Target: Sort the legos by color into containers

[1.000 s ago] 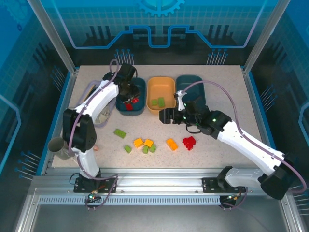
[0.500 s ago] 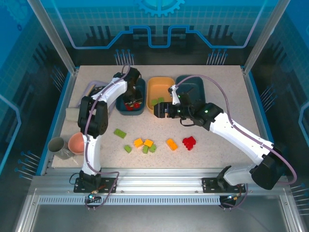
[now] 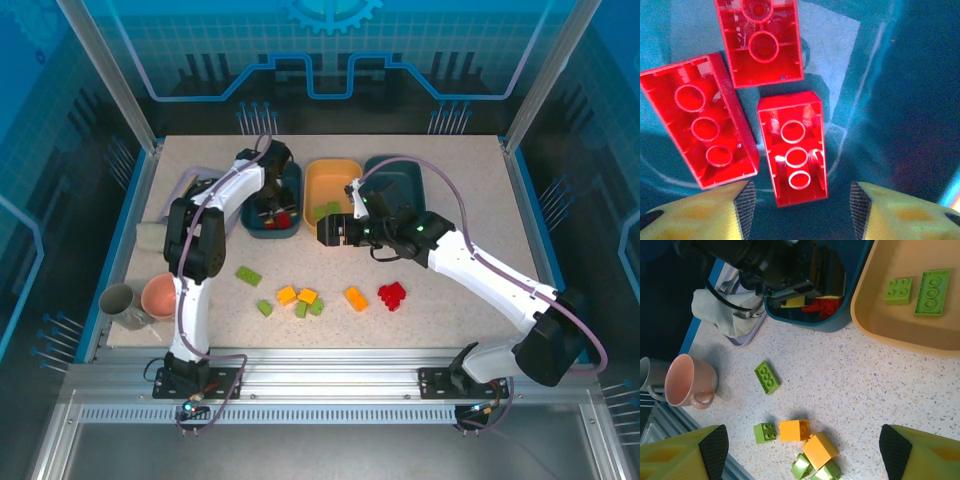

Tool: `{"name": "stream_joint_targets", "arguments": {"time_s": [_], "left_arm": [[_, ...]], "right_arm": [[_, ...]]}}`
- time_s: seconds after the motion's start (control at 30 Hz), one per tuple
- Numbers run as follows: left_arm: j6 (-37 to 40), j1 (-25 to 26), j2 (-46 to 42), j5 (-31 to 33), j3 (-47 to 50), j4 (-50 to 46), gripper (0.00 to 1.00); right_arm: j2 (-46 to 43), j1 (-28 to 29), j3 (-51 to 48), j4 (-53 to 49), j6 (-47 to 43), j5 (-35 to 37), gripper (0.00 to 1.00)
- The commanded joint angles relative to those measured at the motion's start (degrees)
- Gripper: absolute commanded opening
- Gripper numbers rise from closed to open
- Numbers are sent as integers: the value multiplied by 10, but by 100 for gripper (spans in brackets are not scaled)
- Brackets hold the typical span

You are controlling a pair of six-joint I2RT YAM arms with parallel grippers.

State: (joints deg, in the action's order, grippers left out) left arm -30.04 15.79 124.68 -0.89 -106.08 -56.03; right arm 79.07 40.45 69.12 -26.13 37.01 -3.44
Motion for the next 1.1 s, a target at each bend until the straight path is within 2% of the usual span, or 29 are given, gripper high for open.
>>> {"name": "stream_joint_targets", "arguments": {"time_s": [0.0, 0.13, 0.33, 0.53, 0.77, 0.9, 1.07], "left_arm": [[-7, -4, -68, -1, -25, -27, 58], [-28, -4, -130, 4, -6, -32, 63], [-65, -4, -283, 1, 96, -4, 67], [-88, -4, -459, -24, 261, 29, 72], [-105, 2, -632, -93, 435, 28, 74], [-118, 32, -715, -162, 520, 77, 76], [-143, 88, -779, -184, 581, 118, 78]], "right_arm": [[5, -7, 18, -16, -20, 10, 82], [5, 2, 26, -30, -38, 27, 81], [5, 17, 27, -41, -56, 43, 81], [28, 59, 48, -81, -100, 79, 81], [56, 96, 47, -190, -106, 143, 81], [80, 86, 9, -235, -115, 135, 81], [138, 84, -13, -238, -138, 111, 83]]}}
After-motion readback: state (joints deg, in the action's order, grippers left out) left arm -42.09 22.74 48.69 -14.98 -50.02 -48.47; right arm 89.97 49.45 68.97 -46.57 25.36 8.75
